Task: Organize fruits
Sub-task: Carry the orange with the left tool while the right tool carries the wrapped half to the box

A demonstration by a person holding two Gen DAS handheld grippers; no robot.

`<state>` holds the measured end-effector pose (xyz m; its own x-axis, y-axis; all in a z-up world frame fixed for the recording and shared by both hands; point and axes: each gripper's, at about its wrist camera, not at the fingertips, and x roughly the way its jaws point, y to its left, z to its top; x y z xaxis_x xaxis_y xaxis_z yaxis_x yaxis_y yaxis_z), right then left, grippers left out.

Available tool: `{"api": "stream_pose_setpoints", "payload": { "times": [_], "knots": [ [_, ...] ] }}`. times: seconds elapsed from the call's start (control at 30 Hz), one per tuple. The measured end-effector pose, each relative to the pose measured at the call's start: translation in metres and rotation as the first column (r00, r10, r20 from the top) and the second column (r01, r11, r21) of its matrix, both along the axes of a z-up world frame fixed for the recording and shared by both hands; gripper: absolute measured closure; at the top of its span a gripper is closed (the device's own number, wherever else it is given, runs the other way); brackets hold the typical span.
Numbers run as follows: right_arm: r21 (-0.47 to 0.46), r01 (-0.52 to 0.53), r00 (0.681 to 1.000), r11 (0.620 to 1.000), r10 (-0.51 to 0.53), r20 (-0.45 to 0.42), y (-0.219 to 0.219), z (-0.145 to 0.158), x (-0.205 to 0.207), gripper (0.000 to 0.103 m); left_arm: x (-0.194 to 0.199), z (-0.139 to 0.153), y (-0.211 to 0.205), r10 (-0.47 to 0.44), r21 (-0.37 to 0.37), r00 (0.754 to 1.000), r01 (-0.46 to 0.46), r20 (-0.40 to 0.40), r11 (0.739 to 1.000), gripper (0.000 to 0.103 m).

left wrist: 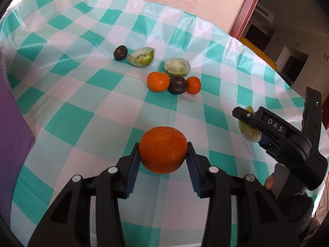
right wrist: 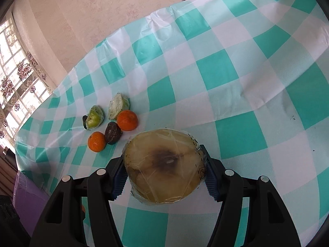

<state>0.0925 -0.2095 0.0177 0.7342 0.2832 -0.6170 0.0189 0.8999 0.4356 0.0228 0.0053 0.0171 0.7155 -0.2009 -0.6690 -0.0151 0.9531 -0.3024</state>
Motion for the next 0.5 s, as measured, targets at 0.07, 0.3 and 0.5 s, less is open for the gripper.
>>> {"api": "stream_pose_setpoints", "payload": {
  "times": [0.07, 0.3, 0.5],
  "knots": [
    [-0.003, -0.018, 1.0, 1.0, 0.018, 0.001, 0.009, 0.0, -0.011, 0.041, -0.013, -0.001, 0.009, 0.006, 0.01, 1.0, -0.006, -0.003, 1.0, 0.059],
    [-0.024, -0.086, 0.996, 0.996, 0.086, -0.006, 0.041, 0.0, -0.044, 0.041, -0.054, -0.001, 0.039, 0.016, -0.002, 1.0, -0.016, 0.008, 1.0, 0.059],
    [-0.043, -0.154, 0.988, 0.987, 0.154, 0.001, 0.064, 0.001, -0.065, 0.041, -0.076, 0.001, 0.046, -0.009, -0.019, 0.999, 0.01, 0.035, 1.0, 0.059]
  ]
}}
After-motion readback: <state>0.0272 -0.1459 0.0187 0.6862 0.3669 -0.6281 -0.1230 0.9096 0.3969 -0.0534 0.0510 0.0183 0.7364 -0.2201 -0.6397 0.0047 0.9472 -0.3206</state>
